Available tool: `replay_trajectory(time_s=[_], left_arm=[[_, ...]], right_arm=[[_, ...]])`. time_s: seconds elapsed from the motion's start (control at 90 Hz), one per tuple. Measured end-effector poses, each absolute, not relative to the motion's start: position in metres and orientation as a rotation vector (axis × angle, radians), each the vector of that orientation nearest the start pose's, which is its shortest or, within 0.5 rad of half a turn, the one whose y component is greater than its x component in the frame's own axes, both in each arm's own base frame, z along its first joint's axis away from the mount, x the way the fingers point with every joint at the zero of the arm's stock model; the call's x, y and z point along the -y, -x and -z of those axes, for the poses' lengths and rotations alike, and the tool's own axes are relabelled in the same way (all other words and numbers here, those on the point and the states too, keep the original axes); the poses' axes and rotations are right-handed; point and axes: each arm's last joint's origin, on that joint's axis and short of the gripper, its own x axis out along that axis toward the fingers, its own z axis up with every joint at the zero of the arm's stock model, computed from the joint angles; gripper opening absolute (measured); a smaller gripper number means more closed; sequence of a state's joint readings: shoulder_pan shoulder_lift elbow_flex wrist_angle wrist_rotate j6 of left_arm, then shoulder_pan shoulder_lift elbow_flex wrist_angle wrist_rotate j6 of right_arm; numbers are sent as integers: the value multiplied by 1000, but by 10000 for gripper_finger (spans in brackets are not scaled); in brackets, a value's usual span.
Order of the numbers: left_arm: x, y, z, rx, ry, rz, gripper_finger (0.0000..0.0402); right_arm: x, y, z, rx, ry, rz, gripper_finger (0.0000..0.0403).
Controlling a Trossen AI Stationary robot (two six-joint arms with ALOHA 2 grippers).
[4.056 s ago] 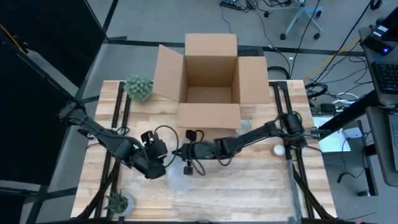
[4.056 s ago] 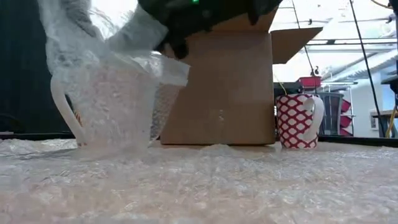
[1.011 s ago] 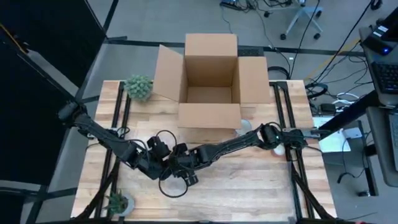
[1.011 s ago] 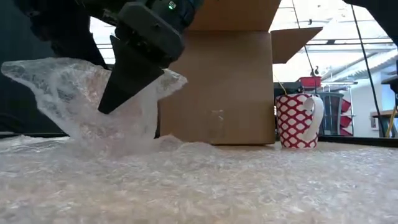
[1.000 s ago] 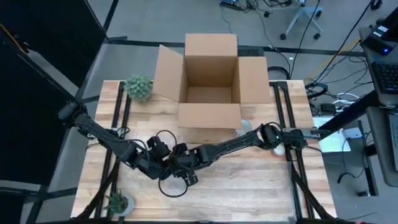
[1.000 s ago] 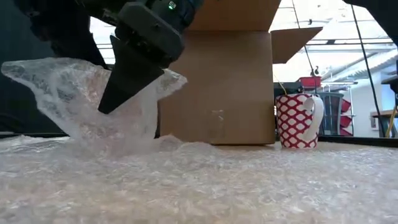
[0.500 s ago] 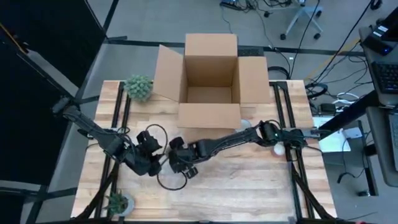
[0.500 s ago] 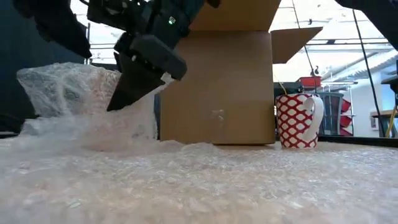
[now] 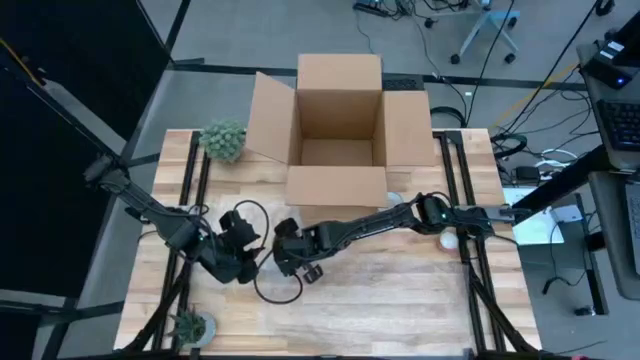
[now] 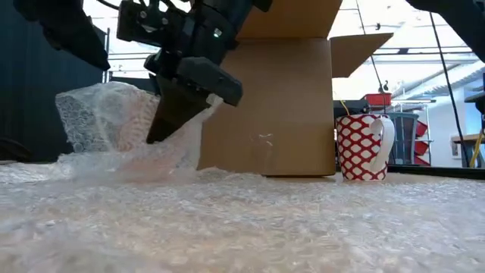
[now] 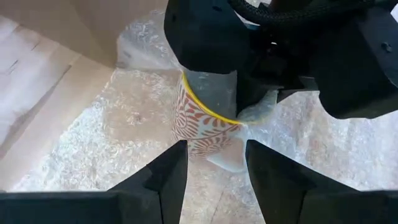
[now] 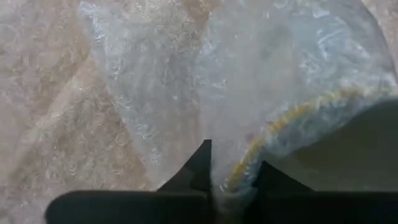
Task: Wrap mug
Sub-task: Wrap the orange mug with the bubble wrap
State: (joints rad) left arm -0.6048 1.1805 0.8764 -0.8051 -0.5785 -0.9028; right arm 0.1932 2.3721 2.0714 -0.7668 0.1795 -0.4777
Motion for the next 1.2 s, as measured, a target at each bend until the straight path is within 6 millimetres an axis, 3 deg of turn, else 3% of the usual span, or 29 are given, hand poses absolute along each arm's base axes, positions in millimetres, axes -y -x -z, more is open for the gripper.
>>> replay_trajectory(time_s=[0.1, 0.278, 0.5, 0.833, 1.033, 1.2], left_arm=[[108, -184, -249, -827, 218, -375, 150], [107, -183, -249, -835, 209, -379, 150], [107, -183, -249, -834, 212, -382, 150], [114, -191, -252, -786, 263, -317, 150], [120, -202, -246, -773, 241, -289, 150], [126, -217, -237, -755, 240, -281, 150]], right_arm=[[-91, -495, -202, -1018, 619, -250, 12], [-87, -475, -250, -1000, 570, -220, 12], [-92, -442, -273, -1156, 387, -291, 12], [-135, -408, -238, -1440, 292, -359, 12], [-157, -394, -205, -1494, 325, -305, 12], [-164, -389, -192, -1467, 316, -269, 13]])
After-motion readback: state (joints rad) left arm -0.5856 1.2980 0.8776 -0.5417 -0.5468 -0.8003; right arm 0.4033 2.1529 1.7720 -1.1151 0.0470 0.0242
